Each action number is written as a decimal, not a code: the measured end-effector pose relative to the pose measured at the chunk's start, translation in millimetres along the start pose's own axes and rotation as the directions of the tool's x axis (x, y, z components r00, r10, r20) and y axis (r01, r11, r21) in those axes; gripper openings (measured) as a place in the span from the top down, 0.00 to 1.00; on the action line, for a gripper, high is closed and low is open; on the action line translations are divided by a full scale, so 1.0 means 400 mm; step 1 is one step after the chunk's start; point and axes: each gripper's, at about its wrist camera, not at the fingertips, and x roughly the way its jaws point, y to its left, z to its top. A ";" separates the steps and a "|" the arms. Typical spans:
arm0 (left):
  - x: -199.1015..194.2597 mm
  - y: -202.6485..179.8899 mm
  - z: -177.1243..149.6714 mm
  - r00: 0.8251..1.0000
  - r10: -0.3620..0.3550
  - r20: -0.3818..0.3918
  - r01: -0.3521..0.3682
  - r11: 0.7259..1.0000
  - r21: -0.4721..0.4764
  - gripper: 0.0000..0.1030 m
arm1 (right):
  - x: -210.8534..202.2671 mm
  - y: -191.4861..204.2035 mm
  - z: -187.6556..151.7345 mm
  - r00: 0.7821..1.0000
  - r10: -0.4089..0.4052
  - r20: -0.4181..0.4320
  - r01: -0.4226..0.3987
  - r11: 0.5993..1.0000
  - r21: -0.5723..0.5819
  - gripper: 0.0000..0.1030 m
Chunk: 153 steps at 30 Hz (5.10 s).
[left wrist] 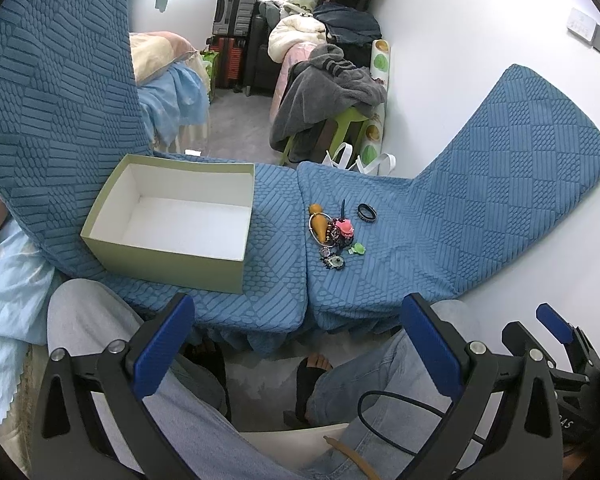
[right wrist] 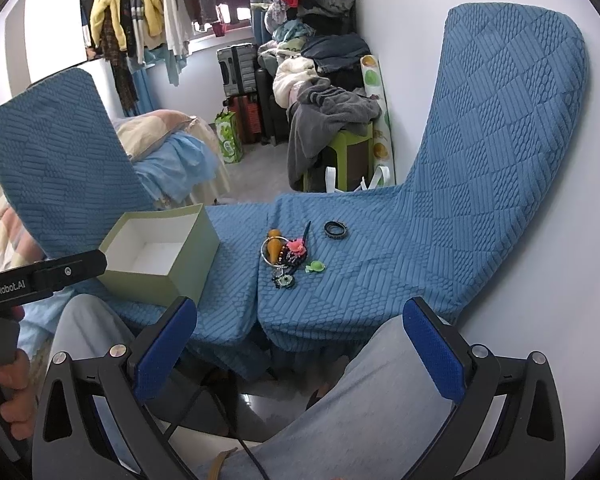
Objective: Organize jewelry
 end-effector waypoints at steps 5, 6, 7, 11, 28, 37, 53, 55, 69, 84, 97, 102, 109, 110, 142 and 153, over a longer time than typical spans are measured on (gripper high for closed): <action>-0.006 0.007 0.005 1.000 0.012 0.011 -0.012 1.000 -0.008 0.01 | -0.002 -0.002 -0.004 1.000 0.000 0.001 0.000 1.000 0.004 0.00; -0.006 0.008 0.005 1.000 0.013 0.010 -0.013 1.000 -0.007 0.01 | -0.001 -0.002 -0.003 1.000 0.000 0.000 0.000 1.000 0.005 0.00; -0.005 0.007 0.004 1.000 0.015 0.009 -0.015 1.000 -0.005 0.01 | -0.001 0.000 -0.003 1.000 0.000 -0.001 0.000 1.000 0.006 0.00; -0.003 0.003 0.004 1.000 0.009 0.004 -0.009 1.000 -0.003 0.01 | -0.001 0.000 -0.004 1.000 0.002 -0.004 -0.002 1.000 0.004 0.00; 0.014 -0.009 -0.007 1.000 0.016 -0.014 -0.016 1.000 0.015 0.01 | 0.010 -0.003 -0.010 1.000 -0.002 -0.023 0.002 1.000 0.001 0.00; 0.016 -0.019 -0.008 1.000 0.013 -0.020 -0.013 1.000 0.023 0.01 | 0.011 -0.005 -0.005 1.000 -0.008 -0.023 0.008 1.000 0.002 0.00; 0.043 -0.036 0.014 1.000 -0.004 -0.022 0.004 0.999 0.031 0.01 | 0.043 -0.020 0.021 1.000 -0.020 -0.024 0.020 1.000 -0.007 0.00; 0.053 -0.038 0.020 1.000 -0.008 -0.024 0.009 0.999 0.032 0.01 | 0.048 -0.022 0.022 1.000 -0.020 -0.020 0.020 1.000 -0.009 0.00; 0.179 -0.024 0.039 0.998 -0.008 -0.068 0.012 0.998 0.062 0.01 | 0.155 -0.058 0.008 1.000 -0.002 -0.009 0.002 1.000 -0.007 0.00; 0.390 -0.040 0.092 0.988 -0.071 -0.135 0.080 0.995 0.063 0.24 | 0.363 -0.077 -0.015 0.998 0.066 0.012 -0.066 0.998 -0.018 0.59; 0.568 -0.058 0.112 0.981 -0.100 -0.168 0.110 0.993 0.048 0.50 | 0.587 -0.108 0.017 0.977 0.189 -0.099 -0.189 0.982 0.011 0.68; 0.635 -0.052 0.118 0.975 -0.102 -0.196 0.108 0.994 0.018 0.61 | 0.653 -0.112 0.048 0.970 0.212 -0.121 -0.214 0.977 -0.003 0.71; 0.729 -0.035 0.116 0.969 -0.082 -0.234 0.081 0.997 -0.016 0.67 | 0.748 -0.107 0.068 0.947 0.273 -0.170 -0.278 0.960 -0.010 0.71; 0.738 -0.031 0.114 0.968 -0.079 -0.238 0.075 0.997 -0.022 0.67 | 0.760 -0.103 0.069 0.946 0.271 -0.178 -0.278 0.960 -0.018 0.71; 0.826 -0.013 0.120 0.969 -0.107 -0.224 0.089 0.992 -0.091 0.78 | 0.801 -0.110 0.084 0.971 0.141 -0.195 -0.154 0.987 -0.053 0.78; 0.844 -0.039 0.123 0.976 -0.063 -0.206 0.060 0.998 -0.022 0.77 | 0.769 -0.167 0.085 0.983 -0.008 -0.182 0.002 0.999 -0.035 0.78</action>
